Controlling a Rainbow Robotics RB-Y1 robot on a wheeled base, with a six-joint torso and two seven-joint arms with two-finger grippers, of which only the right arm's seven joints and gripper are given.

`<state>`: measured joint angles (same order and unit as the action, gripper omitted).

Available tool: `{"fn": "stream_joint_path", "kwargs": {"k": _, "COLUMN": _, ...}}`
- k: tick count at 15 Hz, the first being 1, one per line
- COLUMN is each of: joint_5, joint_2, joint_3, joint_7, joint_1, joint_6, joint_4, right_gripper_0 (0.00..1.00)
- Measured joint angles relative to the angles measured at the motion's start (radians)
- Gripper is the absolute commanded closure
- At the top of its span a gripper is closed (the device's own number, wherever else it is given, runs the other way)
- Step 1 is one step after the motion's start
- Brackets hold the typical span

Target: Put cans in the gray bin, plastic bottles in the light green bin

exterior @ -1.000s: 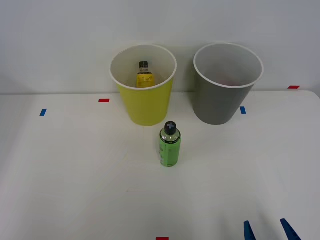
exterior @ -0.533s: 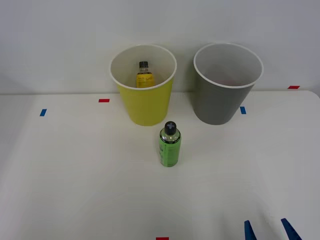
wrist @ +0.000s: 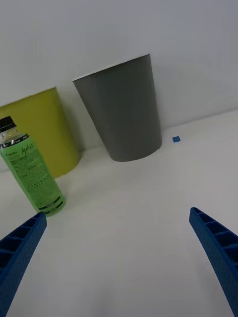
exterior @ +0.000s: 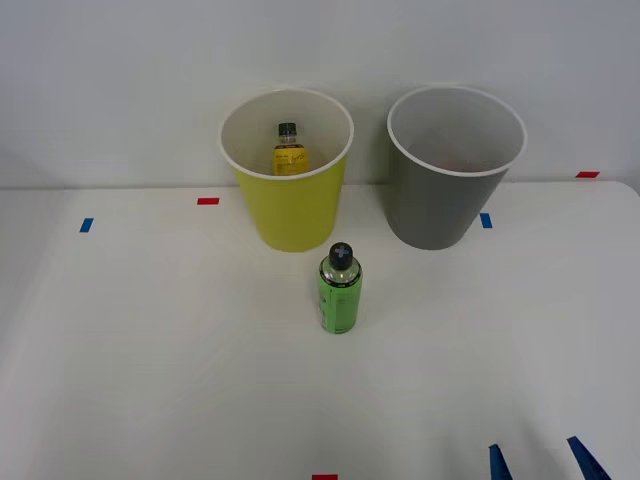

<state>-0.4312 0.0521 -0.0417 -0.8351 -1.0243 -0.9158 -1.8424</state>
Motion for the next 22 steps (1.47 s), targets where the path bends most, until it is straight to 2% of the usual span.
{"fn": "stream_joint_path", "kwargs": {"k": 15, "joint_5": 0.004, "joint_2": 0.0, "joint_3": 0.005, "joint_7": -0.042, "joint_1": 0.0, "joint_6": -0.016, "joint_4": 0.0, "right_gripper_0": 0.0}}
{"fn": "stream_joint_path", "kwargs": {"k": 18, "joint_5": 0.013, "joint_2": 0.0, "joint_3": 0.005, "joint_7": -0.136, "joint_1": -0.001, "joint_6": -0.019, "joint_4": 0.0, "right_gripper_0": 0.0}}
{"fn": "stream_joint_path", "kwargs": {"k": 22, "joint_5": 0.091, "joint_2": 0.0, "joint_3": -0.006, "joint_7": -0.301, "joint_1": -0.002, "joint_6": -0.02, "joint_4": 0.0, "right_gripper_0": 0.0}}
